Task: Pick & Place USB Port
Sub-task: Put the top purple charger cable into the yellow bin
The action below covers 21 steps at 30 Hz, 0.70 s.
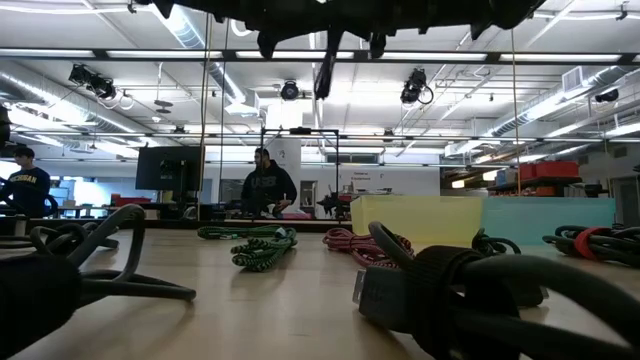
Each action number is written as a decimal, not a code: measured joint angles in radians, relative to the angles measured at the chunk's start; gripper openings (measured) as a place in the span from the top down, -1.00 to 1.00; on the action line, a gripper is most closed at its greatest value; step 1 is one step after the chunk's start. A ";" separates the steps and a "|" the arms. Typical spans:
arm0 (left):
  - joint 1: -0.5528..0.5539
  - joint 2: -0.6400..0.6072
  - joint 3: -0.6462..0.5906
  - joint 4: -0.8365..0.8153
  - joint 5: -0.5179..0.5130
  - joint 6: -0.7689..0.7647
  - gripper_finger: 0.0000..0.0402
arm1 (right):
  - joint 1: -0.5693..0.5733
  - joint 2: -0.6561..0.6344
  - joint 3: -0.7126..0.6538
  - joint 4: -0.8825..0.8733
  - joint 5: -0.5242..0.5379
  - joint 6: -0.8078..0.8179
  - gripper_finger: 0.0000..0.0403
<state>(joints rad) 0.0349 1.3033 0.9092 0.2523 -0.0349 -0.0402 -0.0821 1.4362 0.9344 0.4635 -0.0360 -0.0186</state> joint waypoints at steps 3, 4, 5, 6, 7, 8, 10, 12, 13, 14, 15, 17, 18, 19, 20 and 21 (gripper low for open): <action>0.006 -0.041 0.001 -0.081 -0.002 -0.001 0.43 | -0.008 -0.033 -0.001 -0.086 0.042 -0.007 0.92; 0.006 -0.054 0.004 -0.110 -0.002 -0.004 0.43 | -0.011 -0.049 -0.001 -0.133 0.062 -0.015 0.92; 0.007 -0.069 0.003 -0.160 -0.006 -0.008 0.43 | -0.016 -0.061 -0.003 -0.166 0.087 -0.021 0.92; 0.007 -0.084 0.001 -0.204 -0.015 -0.015 0.43 | -0.021 -0.073 -0.002 -0.196 0.113 -0.021 0.92; 0.006 -0.098 0.001 -0.237 -0.027 -0.023 0.44 | -0.031 -0.088 -0.002 -0.242 0.134 -0.016 0.92; 0.006 -0.108 0.001 -0.260 -0.037 -0.025 0.44 | -0.043 -0.099 -0.002 -0.284 0.146 -0.007 0.92; 0.006 -0.141 0.002 -0.338 -0.054 -0.032 0.45 | -0.067 -0.113 -0.002 -0.342 0.169 0.018 0.92; 0.006 -0.161 0.002 -0.385 -0.063 -0.055 0.45 | -0.097 -0.128 -0.002 -0.417 0.201 0.041 0.92; 0.006 -0.174 0.003 -0.422 -0.071 -0.061 0.45 | -0.114 -0.131 -0.002 -0.447 0.220 0.053 0.92; 0.006 -0.186 0.000 -0.470 -0.082 -0.071 0.45 | -0.132 -0.135 -0.002 -0.484 0.239 0.068 0.92; 0.006 -0.193 0.000 -0.491 -0.091 -0.080 0.45 | -0.153 -0.136 -0.002 -0.519 0.256 0.078 0.93; 0.004 -0.207 0.001 -0.548 -0.112 -0.094 0.45 | -0.197 -0.136 -0.002 -0.565 0.272 0.105 0.93; 0.005 -0.211 0.001 -0.574 -0.124 -0.105 0.45 | -0.221 -0.134 -0.003 -0.571 0.274 0.121 0.93; 0.005 -0.211 0.001 -0.580 -0.129 -0.109 0.45 | -0.243 -0.133 -0.007 -0.564 0.274 0.135 0.93; 0.005 -0.214 0.001 -0.604 -0.133 -0.113 0.45 | -0.266 -0.133 -0.013 -0.566 0.271 0.146 0.93; 0.005 -0.217 0.000 -0.636 -0.139 -0.121 0.45 | -0.289 -0.132 -0.019 -0.574 0.268 0.164 0.93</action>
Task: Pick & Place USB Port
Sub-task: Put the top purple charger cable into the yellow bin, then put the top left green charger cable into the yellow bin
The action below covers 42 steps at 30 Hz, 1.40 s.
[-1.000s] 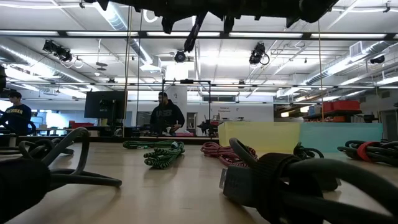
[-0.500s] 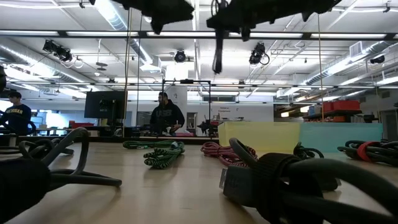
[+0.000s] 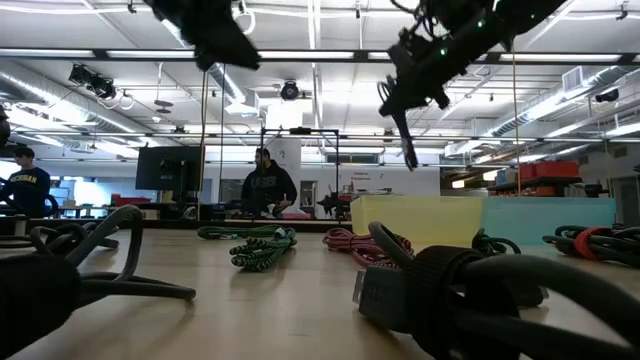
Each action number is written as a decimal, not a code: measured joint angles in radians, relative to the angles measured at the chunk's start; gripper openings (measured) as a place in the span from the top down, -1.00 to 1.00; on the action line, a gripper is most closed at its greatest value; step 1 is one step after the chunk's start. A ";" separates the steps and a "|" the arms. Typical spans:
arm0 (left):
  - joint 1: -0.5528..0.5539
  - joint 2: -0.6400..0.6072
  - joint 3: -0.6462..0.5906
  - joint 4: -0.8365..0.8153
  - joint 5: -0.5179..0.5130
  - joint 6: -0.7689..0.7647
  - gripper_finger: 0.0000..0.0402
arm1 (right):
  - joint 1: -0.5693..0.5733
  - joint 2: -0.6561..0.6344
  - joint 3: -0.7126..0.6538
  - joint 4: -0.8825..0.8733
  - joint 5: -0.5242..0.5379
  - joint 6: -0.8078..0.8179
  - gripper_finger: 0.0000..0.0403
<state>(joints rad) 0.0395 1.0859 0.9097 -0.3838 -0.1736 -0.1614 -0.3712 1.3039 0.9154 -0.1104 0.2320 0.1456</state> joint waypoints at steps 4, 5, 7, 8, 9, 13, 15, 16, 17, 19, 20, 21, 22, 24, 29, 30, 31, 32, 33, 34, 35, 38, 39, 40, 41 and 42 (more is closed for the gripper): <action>0.000 -0.001 0.000 -0.040 -0.008 -0.018 0.45 | -0.096 0.002 -0.030 0.004 -0.009 0.102 0.93; 0.000 -0.001 -0.001 -0.042 -0.009 -0.018 0.45 | -0.121 0.002 -0.041 0.008 -0.020 0.125 0.93; 0.000 0.000 0.000 -0.034 -0.010 -0.019 0.45 | -0.160 0.002 -0.063 0.003 -0.044 0.172 0.93; 0.000 0.000 0.000 -0.035 -0.010 -0.021 0.45 | -0.176 0.002 -0.075 0.003 -0.060 0.191 0.93; 0.000 0.000 0.000 -0.033 -0.010 -0.021 0.45 | -0.189 0.002 -0.086 0.003 -0.076 0.204 0.93; 0.000 0.000 0.000 -0.034 -0.017 -0.022 0.45 | -0.223 0.002 -0.143 0.029 -0.102 0.243 0.93; 0.000 0.000 0.000 -0.034 -0.020 -0.023 0.45 | -0.234 0.002 -0.170 0.058 -0.112 0.259 0.93; 0.000 0.000 0.000 -0.033 -0.021 -0.024 0.45 | -0.240 0.002 -0.182 0.073 -0.121 0.262 0.93; 0.000 0.000 0.000 -0.033 -0.021 -0.027 0.45 | -0.244 0.002 -0.194 0.089 -0.140 0.262 0.93; 0.000 0.000 0.000 -0.033 -0.025 -0.028 0.45 | -0.249 0.002 -0.220 0.127 -0.183 0.263 0.90; 0.000 0.000 0.000 -0.033 -0.025 -0.028 0.45 | -0.252 0.002 -0.227 0.140 -0.201 0.264 0.85; 0.000 0.000 0.000 -0.033 -0.025 -0.029 0.45 | -0.256 0.002 -0.230 0.152 -0.214 0.265 0.78; 0.000 0.000 0.000 -0.033 -0.025 -0.030 0.45 | -0.259 0.002 -0.231 0.159 -0.223 0.265 0.70; 0.000 0.000 0.000 -0.033 -0.025 -0.033 0.45 | -0.264 0.002 -0.231 0.159 -0.224 0.264 0.52; 0.000 0.000 0.000 -0.032 -0.049 -0.033 0.45 | -0.264 0.002 -0.231 0.177 -0.223 0.239 0.16; 0.000 0.000 0.000 -0.032 -0.065 -0.033 0.45 | -0.264 0.002 -0.231 0.185 -0.224 0.236 0.10; 0.000 0.000 0.000 -0.032 -0.090 -0.034 0.45 | -0.262 0.002 -0.231 0.201 -0.232 0.236 0.06; 0.000 0.004 0.000 -0.032 -0.125 -0.038 0.45 | -0.260 0.002 -0.231 0.225 -0.252 0.237 0.02; 0.000 0.012 0.000 -0.028 -0.165 -0.038 0.45 | -0.258 0.002 -0.231 0.259 -0.281 0.239 -0.01; 0.002 0.023 0.001 -0.027 -0.206 -0.037 0.45 | -0.252 0.002 -0.231 0.299 -0.312 0.238 -0.04; 0.006 0.035 0.001 -0.032 -0.243 -0.036 0.45 | -0.245 0.002 -0.231 0.344 -0.340 0.232 -0.06; 0.028 0.081 0.001 -0.022 -0.272 -0.038 0.45 | -0.231 0.002 -0.224 0.432 -0.361 0.211 -0.09; 0.035 0.099 0.001 -0.019 -0.270 -0.041 0.45 | -0.228 0.002 -0.214 0.436 -0.358 0.212 -0.09; 0.043 0.121 0.001 -0.019 -0.269 -0.042 0.45 | -0.222 0.002 -0.205 0.438 -0.354 0.210 -0.09; 0.050 0.145 0.001 -0.017 -0.269 -0.042 0.45 | -0.212 0.001 -0.198 0.438 -0.351 0.201 -0.08; 0.059 0.167 0.001 -0.016 -0.268 -0.039 0.45 | -0.198 0.001 -0.194 0.436 -0.349 0.188 -0.07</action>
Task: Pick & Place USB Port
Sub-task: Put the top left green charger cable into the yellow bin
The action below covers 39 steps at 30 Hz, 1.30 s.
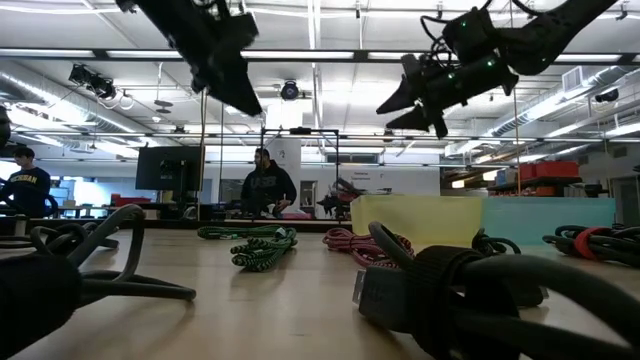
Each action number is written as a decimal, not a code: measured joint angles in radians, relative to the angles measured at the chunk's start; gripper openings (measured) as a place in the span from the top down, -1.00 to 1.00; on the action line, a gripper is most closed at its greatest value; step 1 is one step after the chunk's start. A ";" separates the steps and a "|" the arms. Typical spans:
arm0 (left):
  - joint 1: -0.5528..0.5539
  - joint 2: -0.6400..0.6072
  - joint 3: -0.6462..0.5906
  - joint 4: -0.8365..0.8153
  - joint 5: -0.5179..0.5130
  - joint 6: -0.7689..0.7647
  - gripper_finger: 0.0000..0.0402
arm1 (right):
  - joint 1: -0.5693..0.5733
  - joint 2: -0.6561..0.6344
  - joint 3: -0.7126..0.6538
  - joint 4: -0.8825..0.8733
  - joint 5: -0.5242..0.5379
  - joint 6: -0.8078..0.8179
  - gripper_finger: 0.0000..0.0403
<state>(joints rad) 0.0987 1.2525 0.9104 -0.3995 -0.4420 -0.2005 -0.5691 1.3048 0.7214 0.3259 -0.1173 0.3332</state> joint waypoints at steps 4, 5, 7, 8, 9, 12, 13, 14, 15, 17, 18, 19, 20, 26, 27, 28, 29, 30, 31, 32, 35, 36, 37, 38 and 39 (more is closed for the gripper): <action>0.046 0.075 0.000 -0.002 0.000 -0.002 0.45 | 0.053 -0.005 0.001 -0.028 -0.013 -0.042 -0.03; 0.059 0.087 -0.001 -0.003 0.000 -0.003 0.45 | 0.065 -0.005 0.001 -0.033 -0.008 -0.055 -0.02; 0.083 0.103 -0.001 -0.001 0.001 -0.015 0.45 | 0.085 -0.005 0.001 -0.066 -0.003 -0.080 -0.01; 0.095 0.109 -0.001 0.005 0.011 -0.024 0.45 | 0.095 -0.005 0.001 -0.086 -0.006 -0.085 0.00; 0.106 0.114 -0.001 0.008 0.033 -0.028 0.45 | 0.105 -0.005 0.001 -0.105 -0.002 -0.093 0.00; 0.128 0.126 -0.001 0.024 0.097 -0.032 0.45 | 0.141 -0.005 0.001 -0.195 0.049 -0.128 0.02; 0.132 0.127 -0.001 0.020 0.100 -0.032 0.45 | 0.153 -0.005 0.001 -0.225 0.078 -0.133 0.02; 0.134 0.133 -0.001 0.027 0.098 -0.032 0.45 | 0.165 -0.005 0.001 -0.243 0.099 -0.134 0.02; 0.134 0.138 0.000 0.028 0.093 -0.032 0.45 | 0.176 -0.005 0.001 -0.250 0.108 -0.132 0.03; 0.140 0.155 -0.001 0.026 0.082 -0.028 0.45 | 0.204 -0.005 0.001 -0.244 0.105 -0.131 0.03; 0.141 0.167 0.000 0.035 0.088 -0.028 0.45 | 0.218 -0.005 0.001 -0.234 0.105 -0.132 0.03; 0.144 0.180 0.000 0.028 0.092 -0.028 0.45 | 0.233 -0.005 0.001 -0.217 0.102 -0.133 0.03; 0.147 0.196 0.000 0.024 0.092 -0.028 0.45 | 0.247 -0.005 0.001 -0.197 0.100 -0.132 0.03; 0.161 0.328 -0.001 -0.005 0.081 -0.040 0.45 | 0.319 -0.005 0.001 -0.080 0.103 -0.133 0.03; 0.167 0.350 -0.001 -0.010 0.094 -0.050 0.45 | 0.330 -0.005 0.001 -0.068 0.102 -0.133 0.03; 0.170 0.371 -0.001 -0.009 0.104 -0.051 0.45 | 0.340 -0.005 0.001 -0.056 0.101 -0.133 0.03; 0.174 0.392 -0.001 -0.002 0.110 -0.051 0.45 | 0.349 -0.005 0.001 -0.046 0.101 -0.133 0.03; 0.177 0.411 -0.001 -0.006 0.110 -0.050 0.45 | 0.357 -0.005 0.001 -0.036 0.100 -0.133 0.03; 0.180 0.429 -0.001 -0.011 0.111 -0.050 0.45 | 0.366 -0.005 0.001 -0.029 0.101 -0.133 0.03; 0.182 0.444 -0.001 -0.009 0.113 -0.050 0.45 | 0.373 -0.005 0.001 -0.026 0.101 -0.133 0.03; 0.187 0.477 -0.001 -0.003 0.134 -0.059 0.45 | 0.385 -0.005 0.001 -0.023 0.102 -0.133 0.03; 0.187 0.484 -0.001 0.007 0.153 -0.065 0.45 | 0.387 -0.005 0.001 -0.023 0.106 -0.133 0.03; 0.187 0.489 -0.001 0.021 0.175 -0.069 0.45 | 0.390 -0.005 0.001 -0.023 0.114 -0.133 0.03; 0.187 0.492 -0.001 0.025 0.195 -0.069 0.45 | 0.393 -0.005 0.001 -0.023 0.124 -0.133 0.03; 0.187 0.496 -0.001 0.031 0.209 -0.069 0.45 | 0.395 -0.005 0.001 -0.023 0.134 -0.133 0.03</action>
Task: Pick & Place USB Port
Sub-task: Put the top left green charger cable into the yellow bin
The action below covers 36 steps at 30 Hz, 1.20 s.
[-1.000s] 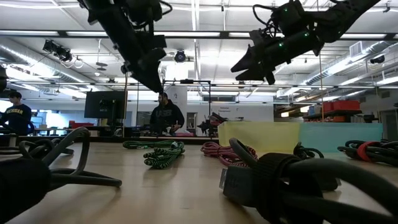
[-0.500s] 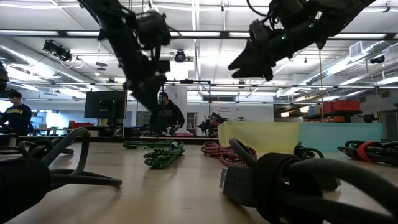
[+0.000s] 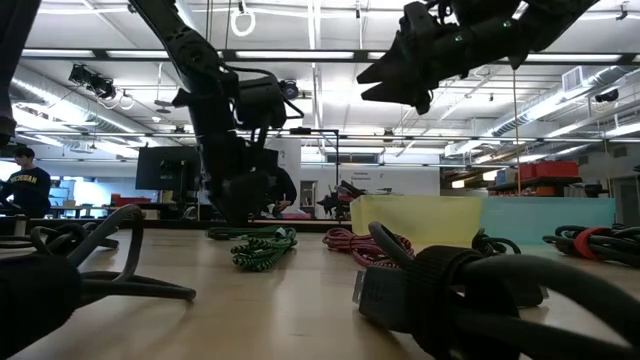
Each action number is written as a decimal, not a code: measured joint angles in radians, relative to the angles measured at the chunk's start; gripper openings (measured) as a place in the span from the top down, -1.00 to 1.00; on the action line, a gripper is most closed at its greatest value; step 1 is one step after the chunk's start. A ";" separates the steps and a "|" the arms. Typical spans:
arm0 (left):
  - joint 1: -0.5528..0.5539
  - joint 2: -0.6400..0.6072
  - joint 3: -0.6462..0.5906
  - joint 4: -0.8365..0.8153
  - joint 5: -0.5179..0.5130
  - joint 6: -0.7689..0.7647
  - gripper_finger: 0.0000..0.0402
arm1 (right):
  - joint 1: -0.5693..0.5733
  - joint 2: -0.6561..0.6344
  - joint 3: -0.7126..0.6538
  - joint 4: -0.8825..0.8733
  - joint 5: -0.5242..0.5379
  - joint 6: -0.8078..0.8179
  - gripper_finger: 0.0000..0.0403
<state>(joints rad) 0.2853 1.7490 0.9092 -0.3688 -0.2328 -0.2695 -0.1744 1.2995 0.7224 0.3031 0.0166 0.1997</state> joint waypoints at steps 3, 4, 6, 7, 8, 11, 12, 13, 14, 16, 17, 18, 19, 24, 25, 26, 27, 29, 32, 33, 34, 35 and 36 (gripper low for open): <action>0.000 0.003 0.002 0.007 0.033 -0.007 0.45 | 0.001 0.000 0.000 0.002 0.005 0.000 0.03; 0.001 0.003 0.002 0.006 0.039 -0.007 0.45 | 0.001 0.000 0.000 0.001 0.005 0.000 0.03; 0.008 -0.005 0.001 0.000 0.031 -0.008 0.45 | 0.001 0.000 0.000 -0.001 0.012 0.000 0.03; 0.015 -0.014 0.000 -0.008 0.032 -0.010 0.45 | 0.001 0.000 0.000 -0.003 0.018 -0.001 0.03; 0.021 -0.020 0.001 -0.002 0.034 -0.019 0.45 | 0.001 0.000 0.000 -0.006 0.018 -0.002 0.03; 0.050 -0.037 0.002 0.008 0.090 -0.067 0.45 | 0.001 0.000 0.000 -0.011 0.020 -0.003 0.03; 0.057 -0.038 0.002 0.023 0.117 -0.083 0.45 | 0.001 0.000 0.000 -0.012 0.020 -0.003 0.03; 0.061 -0.038 0.002 0.023 0.141 -0.090 0.45 | 0.001 0.000 0.000 -0.013 0.021 -0.003 0.03; 0.062 -0.038 0.002 0.018 0.156 -0.091 0.45 | 0.001 0.000 0.000 -0.009 0.020 -0.004 0.03; 0.052 -0.034 0.002 0.021 0.167 -0.095 0.45 | 0.001 0.000 0.000 -0.005 0.021 -0.006 0.03; 0.047 -0.032 0.002 0.021 0.167 -0.101 0.45 | 0.001 0.000 0.000 -0.003 0.021 -0.009 0.03; 0.042 -0.032 0.002 0.021 0.170 -0.109 0.45 | 0.001 0.000 0.000 0.000 0.021 -0.010 0.03; 0.035 -0.032 0.002 0.026 0.170 -0.112 0.45 | 0.001 0.000 0.000 0.003 0.021 -0.010 0.03; 0.014 -0.032 0.002 0.045 0.170 -0.125 0.45 | 0.001 0.000 0.000 0.004 0.021 -0.013 0.03; 0.013 -0.032 0.002 0.047 0.170 -0.138 0.45 | 0.001 0.000 0.000 0.005 0.021 -0.013 0.03; 0.012 -0.032 0.002 0.051 0.174 -0.140 0.45 | 0.001 0.000 0.000 0.004 0.021 -0.013 0.03; 0.012 -0.032 0.002 0.058 0.180 -0.143 0.45 | 0.001 0.000 0.000 0.004 0.021 -0.013 0.03; 0.012 -0.032 0.002 0.070 0.186 -0.157 0.45 | 0.001 0.000 0.000 0.004 0.021 -0.013 0.03; 0.012 -0.032 0.002 0.073 0.185 -0.166 0.45 | 0.001 0.000 0.000 0.003 0.021 -0.013 0.03; 0.012 -0.032 0.002 0.072 0.185 -0.168 0.45 | 0.001 0.000 0.000 0.003 0.021 -0.013 0.03; 0.012 -0.032 0.002 0.072 0.185 -0.175 0.45 | 0.001 0.000 0.000 0.003 0.021 -0.013 0.03; 0.011 -0.032 0.002 0.072 0.186 -0.190 0.45 | 0.001 0.000 0.000 0.003 0.021 -0.012 0.03; 0.011 -0.032 0.002 0.072 0.190 -0.195 0.45 | 0.001 0.000 0.000 0.003 0.021 -0.013 0.03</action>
<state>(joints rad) 0.2962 1.7172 0.9108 -0.2966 -0.0427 -0.4648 -0.1730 1.2995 0.7227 0.3061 0.0376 0.1871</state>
